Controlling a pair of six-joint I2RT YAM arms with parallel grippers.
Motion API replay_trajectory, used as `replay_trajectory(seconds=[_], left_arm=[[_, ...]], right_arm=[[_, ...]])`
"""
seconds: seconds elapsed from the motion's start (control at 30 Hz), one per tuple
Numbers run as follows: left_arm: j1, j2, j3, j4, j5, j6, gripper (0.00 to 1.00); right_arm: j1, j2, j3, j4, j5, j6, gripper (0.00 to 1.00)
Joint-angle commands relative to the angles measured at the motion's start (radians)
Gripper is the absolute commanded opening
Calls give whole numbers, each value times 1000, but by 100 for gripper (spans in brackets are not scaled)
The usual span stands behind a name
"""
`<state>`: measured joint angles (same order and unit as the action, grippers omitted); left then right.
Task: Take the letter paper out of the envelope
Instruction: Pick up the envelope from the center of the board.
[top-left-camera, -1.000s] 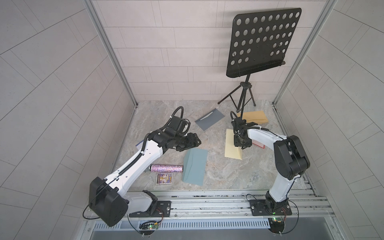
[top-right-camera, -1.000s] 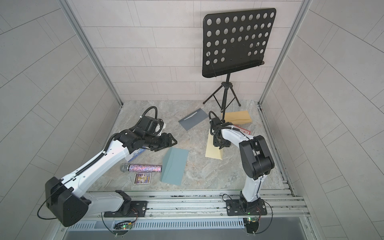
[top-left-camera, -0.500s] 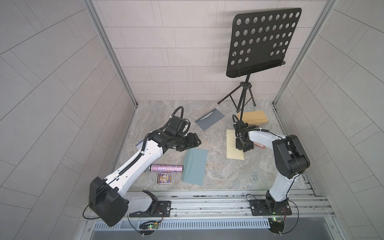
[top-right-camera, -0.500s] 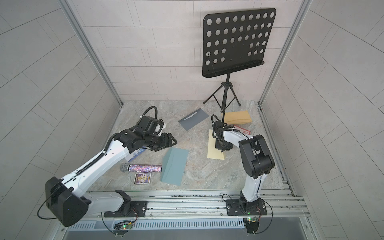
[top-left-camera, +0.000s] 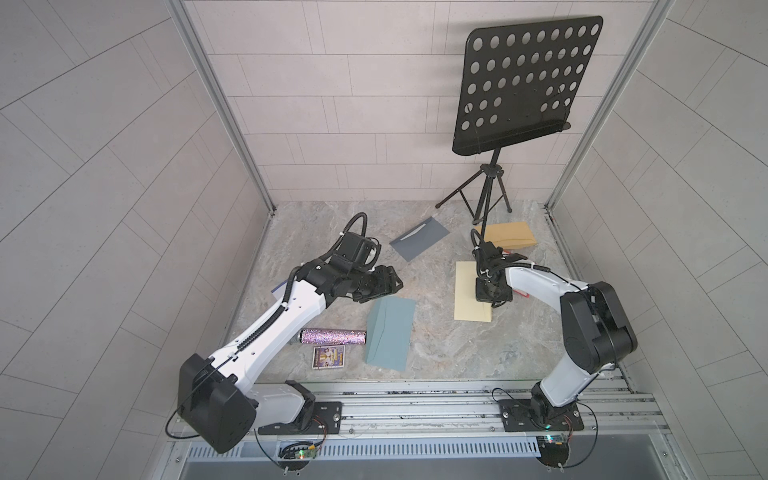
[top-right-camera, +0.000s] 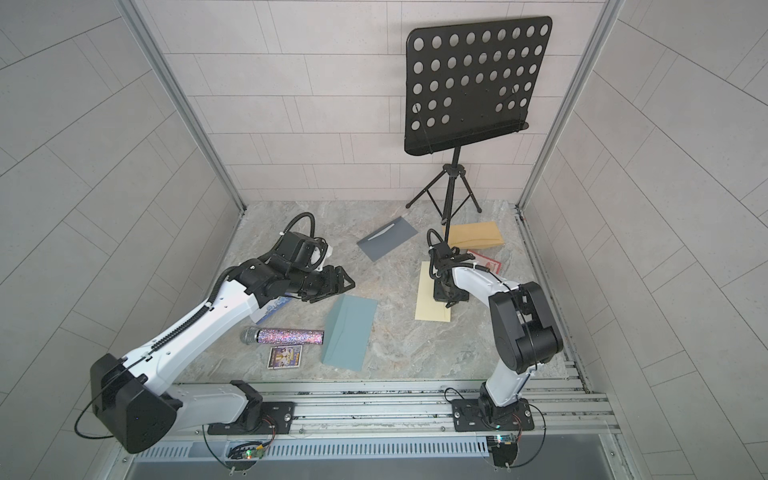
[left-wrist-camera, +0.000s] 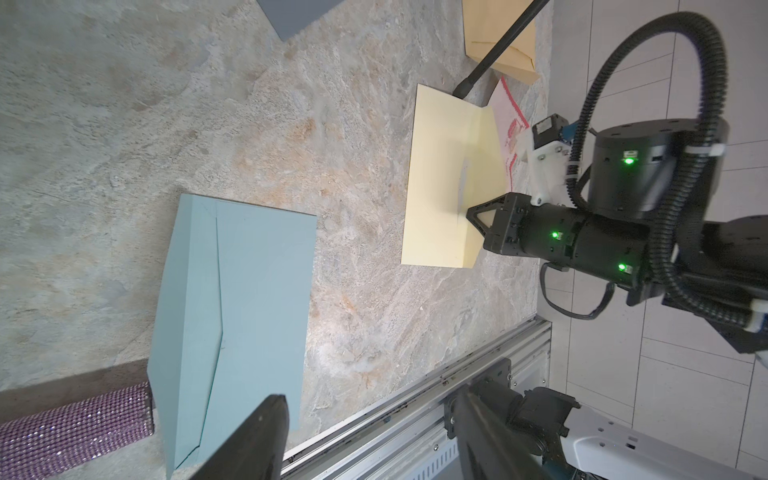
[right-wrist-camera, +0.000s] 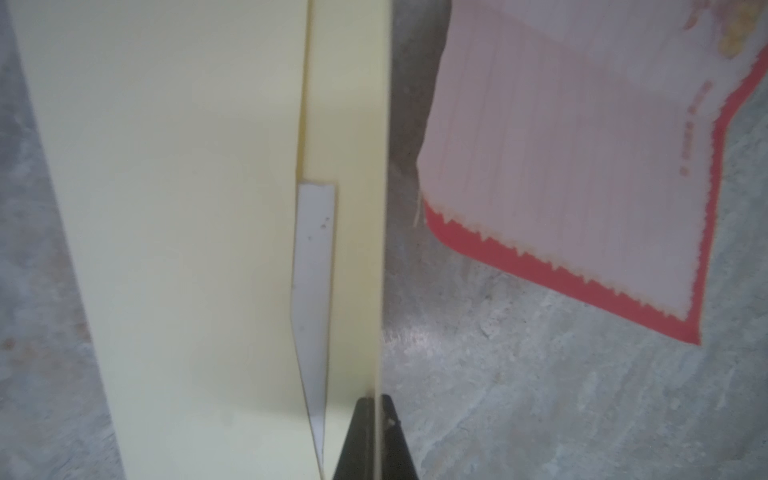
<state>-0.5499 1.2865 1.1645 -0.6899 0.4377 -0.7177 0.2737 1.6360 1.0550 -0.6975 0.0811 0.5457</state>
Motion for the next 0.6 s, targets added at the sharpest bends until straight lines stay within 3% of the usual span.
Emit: replay_trajectory(seconds=[0.0, 0.23, 0.57], left_arm=[[6, -16, -7, 18, 3, -2, 71], [5, -15, 13, 52, 38, -50, 70], [2, 8, 148, 103, 79, -84, 55]], right_arm=[[-3, -84, -11, -92, -16, 39, 0], [-3, -282, -7, -158, -112, 99, 0], [-4, -493, 16, 43, -417, 199, 0]])
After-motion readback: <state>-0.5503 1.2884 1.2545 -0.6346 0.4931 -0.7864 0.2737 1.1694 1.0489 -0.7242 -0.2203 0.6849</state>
